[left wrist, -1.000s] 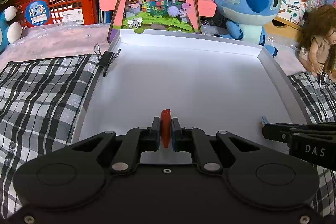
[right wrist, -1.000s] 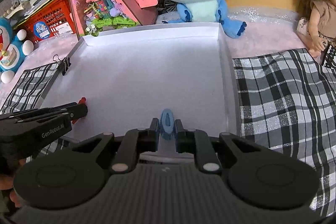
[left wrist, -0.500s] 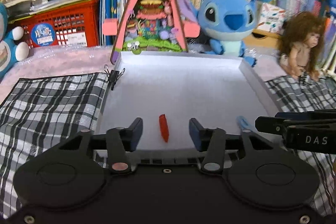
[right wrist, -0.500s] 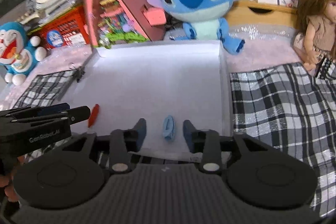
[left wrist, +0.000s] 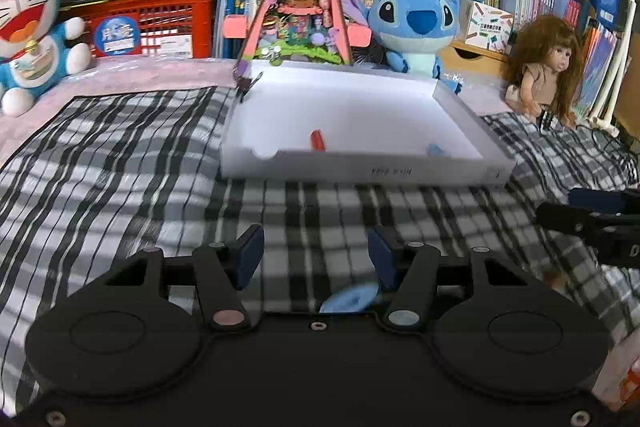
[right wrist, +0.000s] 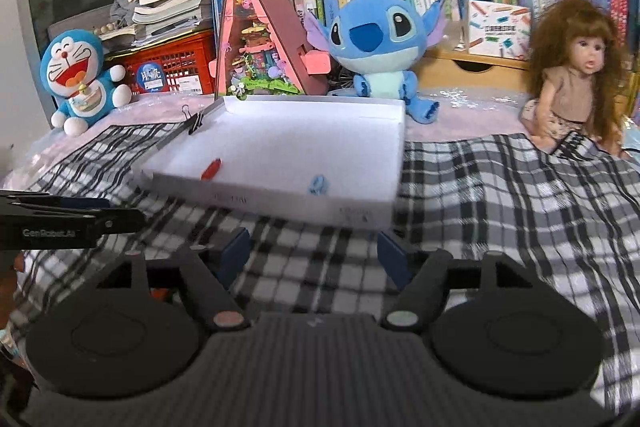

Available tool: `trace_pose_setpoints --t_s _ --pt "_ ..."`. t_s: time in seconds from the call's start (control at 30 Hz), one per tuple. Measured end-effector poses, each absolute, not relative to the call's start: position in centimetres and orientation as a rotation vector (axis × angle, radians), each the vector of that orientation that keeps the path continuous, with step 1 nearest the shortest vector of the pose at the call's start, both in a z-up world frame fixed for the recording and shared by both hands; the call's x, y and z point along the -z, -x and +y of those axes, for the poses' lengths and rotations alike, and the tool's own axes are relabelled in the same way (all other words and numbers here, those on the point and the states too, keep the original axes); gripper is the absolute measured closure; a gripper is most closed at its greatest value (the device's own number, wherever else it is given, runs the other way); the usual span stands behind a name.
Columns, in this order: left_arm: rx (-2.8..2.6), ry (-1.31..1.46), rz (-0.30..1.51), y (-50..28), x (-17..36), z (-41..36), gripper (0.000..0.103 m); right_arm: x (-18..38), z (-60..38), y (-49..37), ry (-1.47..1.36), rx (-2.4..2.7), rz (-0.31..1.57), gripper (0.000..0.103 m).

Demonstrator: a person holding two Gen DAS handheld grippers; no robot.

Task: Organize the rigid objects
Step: 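Open both grippers to drop the pieces into the white box, then move both grippers back to the remaining items on the bed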

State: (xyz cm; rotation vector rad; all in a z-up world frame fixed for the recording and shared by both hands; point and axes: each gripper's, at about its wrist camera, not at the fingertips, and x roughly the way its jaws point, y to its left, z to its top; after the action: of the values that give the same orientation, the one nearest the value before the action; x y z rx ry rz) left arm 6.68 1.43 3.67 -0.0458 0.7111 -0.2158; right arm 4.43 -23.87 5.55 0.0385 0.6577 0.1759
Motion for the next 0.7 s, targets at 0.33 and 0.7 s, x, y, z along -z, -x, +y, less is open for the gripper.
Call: trace_pose_setpoints --t_s 0.33,0.7 --pt "0.199 -0.003 0.651 -1.2 -2.3 2.4 0.048 -3.9 -24.1 1.2 -0.019 -0.149 0.616 0.021" --pt "0.176 -0.005 0.674 -0.2 -0.6 2.7 0.048 -1.9 -23.4 3.6 0.008 -0.136 0.639 0.021"
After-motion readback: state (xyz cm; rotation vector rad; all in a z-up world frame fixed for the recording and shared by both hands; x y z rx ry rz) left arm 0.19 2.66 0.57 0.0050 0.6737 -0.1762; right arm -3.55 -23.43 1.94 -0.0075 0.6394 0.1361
